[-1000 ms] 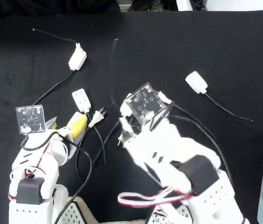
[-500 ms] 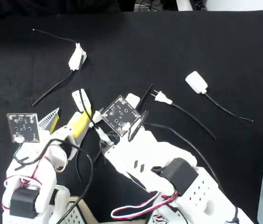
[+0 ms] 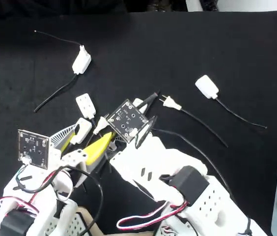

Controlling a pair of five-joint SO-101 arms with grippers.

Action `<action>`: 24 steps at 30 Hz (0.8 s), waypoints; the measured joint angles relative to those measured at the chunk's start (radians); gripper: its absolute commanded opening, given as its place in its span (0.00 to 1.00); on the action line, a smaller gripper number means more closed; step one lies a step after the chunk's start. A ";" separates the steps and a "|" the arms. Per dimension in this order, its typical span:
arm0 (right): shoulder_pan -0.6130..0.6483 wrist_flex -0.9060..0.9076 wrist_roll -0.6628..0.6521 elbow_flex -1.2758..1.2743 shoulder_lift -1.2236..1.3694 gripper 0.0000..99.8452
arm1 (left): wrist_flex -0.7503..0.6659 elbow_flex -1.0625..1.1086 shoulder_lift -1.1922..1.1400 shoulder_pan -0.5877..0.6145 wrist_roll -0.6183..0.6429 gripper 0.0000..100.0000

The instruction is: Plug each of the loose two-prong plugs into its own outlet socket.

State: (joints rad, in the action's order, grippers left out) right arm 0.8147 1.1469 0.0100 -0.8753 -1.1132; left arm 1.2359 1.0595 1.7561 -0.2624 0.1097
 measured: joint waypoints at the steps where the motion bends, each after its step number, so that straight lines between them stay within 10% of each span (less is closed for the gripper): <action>1: 0.000 0.000 0.000 0.000 0.000 0.01 | 0.000 0.000 0.002 0.000 -0.005 0.30; 7: 0.000 -0.020 0.000 0.000 0.000 0.01 | 0.000 0.000 0.002 0.034 -0.012 0.30; 17: -0.032 -0.290 0.002 -0.058 0.221 0.01 | 0.002 0.051 0.002 0.655 -0.138 0.30; 24: -0.034 -0.445 -0.092 0.054 0.552 0.01 | -0.044 0.290 0.000 0.764 -0.224 0.30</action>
State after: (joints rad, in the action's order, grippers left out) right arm 0.7810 0.7020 -0.0821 -0.8216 -0.5608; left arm 1.1914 1.3495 1.7561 0.5017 -0.1143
